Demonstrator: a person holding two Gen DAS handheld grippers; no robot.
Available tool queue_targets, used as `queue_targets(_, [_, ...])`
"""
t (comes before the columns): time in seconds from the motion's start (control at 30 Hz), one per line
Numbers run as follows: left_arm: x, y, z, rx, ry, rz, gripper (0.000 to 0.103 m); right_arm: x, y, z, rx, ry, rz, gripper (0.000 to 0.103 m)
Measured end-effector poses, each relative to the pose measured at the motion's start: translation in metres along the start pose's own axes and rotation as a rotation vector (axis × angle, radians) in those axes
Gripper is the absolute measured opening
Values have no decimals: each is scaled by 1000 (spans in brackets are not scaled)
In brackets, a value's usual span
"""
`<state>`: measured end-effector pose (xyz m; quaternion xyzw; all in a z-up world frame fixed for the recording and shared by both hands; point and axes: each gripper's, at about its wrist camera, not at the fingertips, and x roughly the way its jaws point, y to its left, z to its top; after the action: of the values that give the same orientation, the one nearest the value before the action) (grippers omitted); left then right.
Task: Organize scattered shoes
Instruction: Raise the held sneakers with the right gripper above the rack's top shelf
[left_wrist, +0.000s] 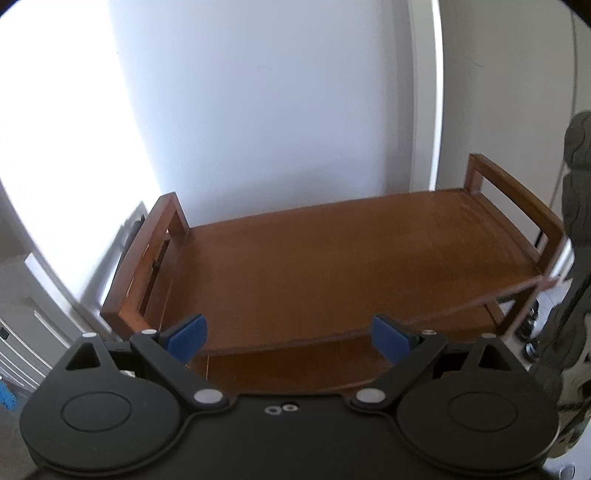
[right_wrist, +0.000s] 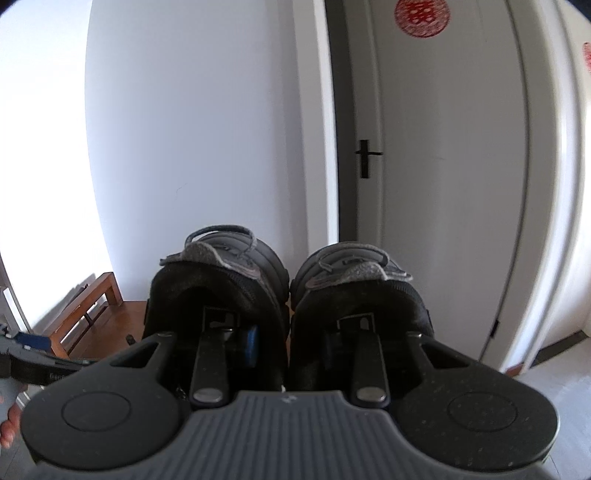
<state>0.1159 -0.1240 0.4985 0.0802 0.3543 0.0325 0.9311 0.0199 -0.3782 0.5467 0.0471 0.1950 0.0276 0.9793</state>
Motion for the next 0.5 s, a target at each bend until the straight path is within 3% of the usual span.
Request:
queue_targets(0.27, [21, -36, 35, -50, 2, 54, 96, 59, -43, 21, -43, 29, 110, 35])
queue_targets(0.5, [28, -55, 44, -97, 20, 120, 96, 105, -79, 36, -71, 46, 193, 35])
